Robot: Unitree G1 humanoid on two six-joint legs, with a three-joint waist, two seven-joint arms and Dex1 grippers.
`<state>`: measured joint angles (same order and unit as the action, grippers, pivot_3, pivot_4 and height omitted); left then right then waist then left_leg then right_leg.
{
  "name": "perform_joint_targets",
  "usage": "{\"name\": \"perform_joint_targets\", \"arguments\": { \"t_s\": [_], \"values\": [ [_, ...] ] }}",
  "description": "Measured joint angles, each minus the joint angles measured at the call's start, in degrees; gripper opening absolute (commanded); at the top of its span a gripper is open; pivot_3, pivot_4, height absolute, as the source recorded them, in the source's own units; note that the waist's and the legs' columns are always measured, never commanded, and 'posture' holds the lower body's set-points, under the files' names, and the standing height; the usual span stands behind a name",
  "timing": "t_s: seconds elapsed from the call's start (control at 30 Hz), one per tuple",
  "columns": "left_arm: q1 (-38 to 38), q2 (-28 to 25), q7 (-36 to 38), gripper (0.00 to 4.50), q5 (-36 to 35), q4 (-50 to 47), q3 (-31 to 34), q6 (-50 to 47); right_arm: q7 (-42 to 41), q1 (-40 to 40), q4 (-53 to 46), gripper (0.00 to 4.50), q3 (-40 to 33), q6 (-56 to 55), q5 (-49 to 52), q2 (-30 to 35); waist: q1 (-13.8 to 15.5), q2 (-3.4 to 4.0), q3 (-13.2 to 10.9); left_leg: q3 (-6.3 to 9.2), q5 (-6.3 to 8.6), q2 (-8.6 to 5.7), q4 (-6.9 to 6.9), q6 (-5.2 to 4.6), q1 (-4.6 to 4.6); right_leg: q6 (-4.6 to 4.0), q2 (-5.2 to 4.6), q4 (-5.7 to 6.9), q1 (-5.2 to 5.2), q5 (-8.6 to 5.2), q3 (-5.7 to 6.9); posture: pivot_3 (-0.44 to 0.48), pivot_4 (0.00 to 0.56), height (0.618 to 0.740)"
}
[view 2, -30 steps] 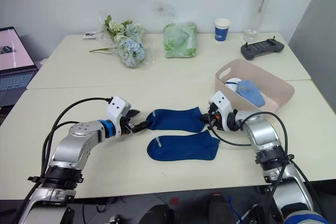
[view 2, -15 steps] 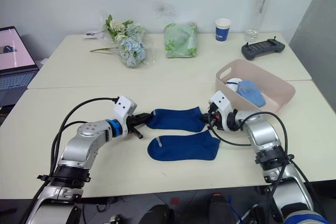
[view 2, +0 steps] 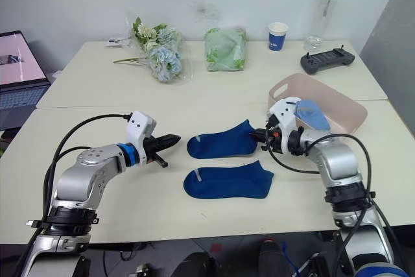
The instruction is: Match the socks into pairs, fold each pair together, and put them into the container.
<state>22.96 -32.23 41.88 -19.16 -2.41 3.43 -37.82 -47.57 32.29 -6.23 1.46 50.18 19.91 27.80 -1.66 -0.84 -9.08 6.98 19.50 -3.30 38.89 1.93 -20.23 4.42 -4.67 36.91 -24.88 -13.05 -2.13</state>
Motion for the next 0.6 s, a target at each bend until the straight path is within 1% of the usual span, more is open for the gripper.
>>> {"name": "perform_joint_targets", "arguments": {
  "t_s": [0.07, 0.1, 0.23, 0.37, 0.47, 0.6],
  "values": [
    [0.06, 0.40, -0.31, 0.05, -3.02, -4.73, 1.07, -3.66, 0.78, -1.07, -5.09, 0.00, -2.47, 5.22, 3.23, 1.50, -0.01, 0.00, 0.00, 0.01, -0.01, 0.03, 0.08, -0.01, -0.34, 0.01, -0.04, 0.07, -0.33, 0.01, 0.00, 0.000, 0.150, 0.740],
    [0.06, 0.69, -0.60, 0.05, -3.85, -5.91, 1.33, -4.46, 1.35, -1.44, -6.67, 0.00, -3.14, 6.54, 4.21, 1.76, 0.00, -0.01, 0.02, 0.00, -0.01, 0.01, 0.09, -0.01, -0.33, 0.01, -0.05, 0.08, -0.33, 0.01, -0.01, 0.000, 0.150, 0.740],
    [-1.16, 0.72, -1.55, 0.05, -3.19, -4.20, 0.76, -3.96, 3.65, -3.78, -8.61, 0.00, -3.40, 8.38, 5.94, 1.77, -0.26, -0.03, 0.03, -0.10, -0.01, -0.08, 0.07, -0.01, -0.27, 0.00, -0.01, 0.13, -0.34, 0.01, -0.03, 0.000, 0.150, 0.740],
    [-1.40, 2.57, -2.41, 0.91, -3.53, -2.20, 0.86, -4.00, 5.04, -4.33, -8.11, 0.00, -2.47, 7.84, 5.96, 1.69, -0.04, -0.03, 0.03, -0.08, -0.01, -0.08, 0.09, -0.01, -0.31, 0.00, -0.04, 0.09, -0.35, 0.01, -0.02, 0.000, 0.150, 0.740],
    [-0.70, 5.73, -3.99, 1.81, -3.20, -0.73, -0.48, -3.52, 5.38, -4.32, -7.03, 0.00, -1.73, 7.18, 5.96, 1.42, 0.10, -0.04, 0.03, -0.07, -0.02, -0.09, 0.10, -0.01, -0.34, 0.00, -0.06, 0.06, -0.34, 0.02, 0.00, 0.000, 0.150, 0.740],
    [0.56, 7.62, -5.10, 1.81, -0.93, 2.77, -3.38, -1.58, 5.44, -4.32, -6.73, 0.00, -1.23, 6.36, 5.97, 1.43, 0.06, -0.04, 0.03, -0.08, -0.02, -0.12, 0.10, -0.01, -0.34, 0.00, -0.06, 0.08, -0.35, 0.02, 0.00, 0.000, 0.150, 0.740]
  ]
}}
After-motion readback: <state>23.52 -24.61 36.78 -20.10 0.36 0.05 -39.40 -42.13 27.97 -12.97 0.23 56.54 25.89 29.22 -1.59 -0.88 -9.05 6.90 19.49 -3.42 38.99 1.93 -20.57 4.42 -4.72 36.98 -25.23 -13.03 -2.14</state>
